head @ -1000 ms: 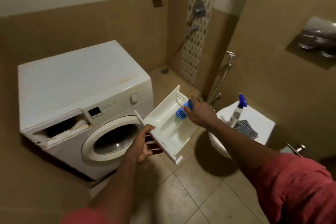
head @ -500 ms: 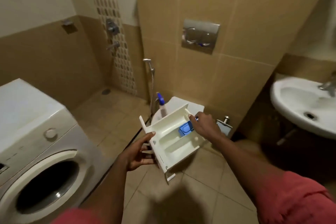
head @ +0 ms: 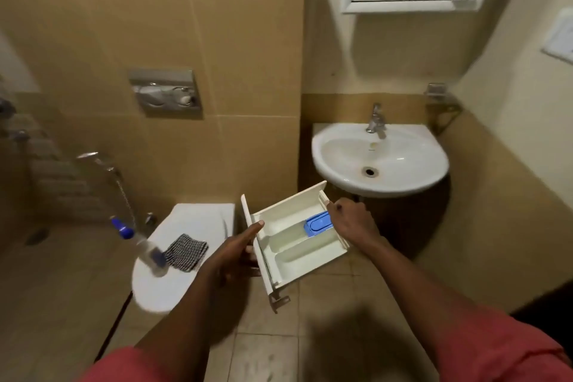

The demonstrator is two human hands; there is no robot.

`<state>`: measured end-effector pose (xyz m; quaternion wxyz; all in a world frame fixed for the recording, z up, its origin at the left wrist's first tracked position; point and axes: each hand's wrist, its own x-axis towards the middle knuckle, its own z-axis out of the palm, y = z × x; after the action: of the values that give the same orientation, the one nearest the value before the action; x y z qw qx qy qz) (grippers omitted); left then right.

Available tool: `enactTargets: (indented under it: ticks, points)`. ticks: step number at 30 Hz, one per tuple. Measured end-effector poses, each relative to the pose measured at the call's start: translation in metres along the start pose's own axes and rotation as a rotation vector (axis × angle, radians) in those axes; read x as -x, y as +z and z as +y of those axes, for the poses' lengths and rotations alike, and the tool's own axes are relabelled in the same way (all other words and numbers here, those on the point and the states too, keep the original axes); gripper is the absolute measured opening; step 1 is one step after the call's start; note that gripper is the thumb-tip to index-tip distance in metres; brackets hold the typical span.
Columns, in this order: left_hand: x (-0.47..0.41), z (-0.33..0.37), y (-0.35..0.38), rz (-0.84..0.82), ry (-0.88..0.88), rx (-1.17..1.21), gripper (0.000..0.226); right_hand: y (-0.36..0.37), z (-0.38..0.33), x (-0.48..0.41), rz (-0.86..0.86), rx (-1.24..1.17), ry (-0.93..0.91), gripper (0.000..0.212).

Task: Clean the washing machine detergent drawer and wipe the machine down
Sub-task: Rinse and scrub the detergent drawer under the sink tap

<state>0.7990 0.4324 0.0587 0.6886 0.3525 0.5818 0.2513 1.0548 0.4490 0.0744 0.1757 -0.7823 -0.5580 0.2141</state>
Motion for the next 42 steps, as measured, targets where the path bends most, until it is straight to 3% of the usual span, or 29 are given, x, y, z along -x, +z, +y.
enactTargets:
  ticks: [5, 10, 15, 20, 24, 28, 33, 42]
  points:
    - [-0.045, 0.043, 0.056, -0.119, 0.049, -0.098, 0.081, -0.036, 0.051, -0.024, 0.074, -0.037, 0.123, 0.046]
    - [-0.094, 0.089, 0.100, -0.189, 0.050, -0.171, 0.081, -0.067, 0.079, -0.067, 0.131, -0.012, 0.218, 0.047]
    - [-0.156, 0.137, 0.137, -0.242, 0.083, -0.201, 0.041, -0.099, 0.093, -0.122, 0.177, 0.030, 0.275, 0.048]
    - [-0.208, 0.200, 0.170, -0.309, 0.124, -0.351, 0.047, -0.128, 0.100, -0.182, 0.227, -0.008, 0.331, 0.049]
    - [-0.242, 0.236, 0.193, -0.326, 0.176, -0.459, 0.068, -0.138, 0.112, -0.209, 0.262, -0.045, 0.374, 0.049]
    - [-0.268, 0.252, 0.213, -0.355, 0.159, -0.516, 0.047, -0.144, 0.128, -0.231, 0.278, -0.054, 0.401, 0.050]
    - [-0.300, 0.257, 0.232, -0.330, 0.125, -0.514, 0.043, -0.147, 0.148, -0.265, 0.250, -0.034, 0.389, 0.049]
    - [-0.361, 0.260, 0.259, -0.215, 0.028, -0.460, 0.032, -0.135, 0.188, -0.361, 0.033, -0.067, 0.342, 0.055]
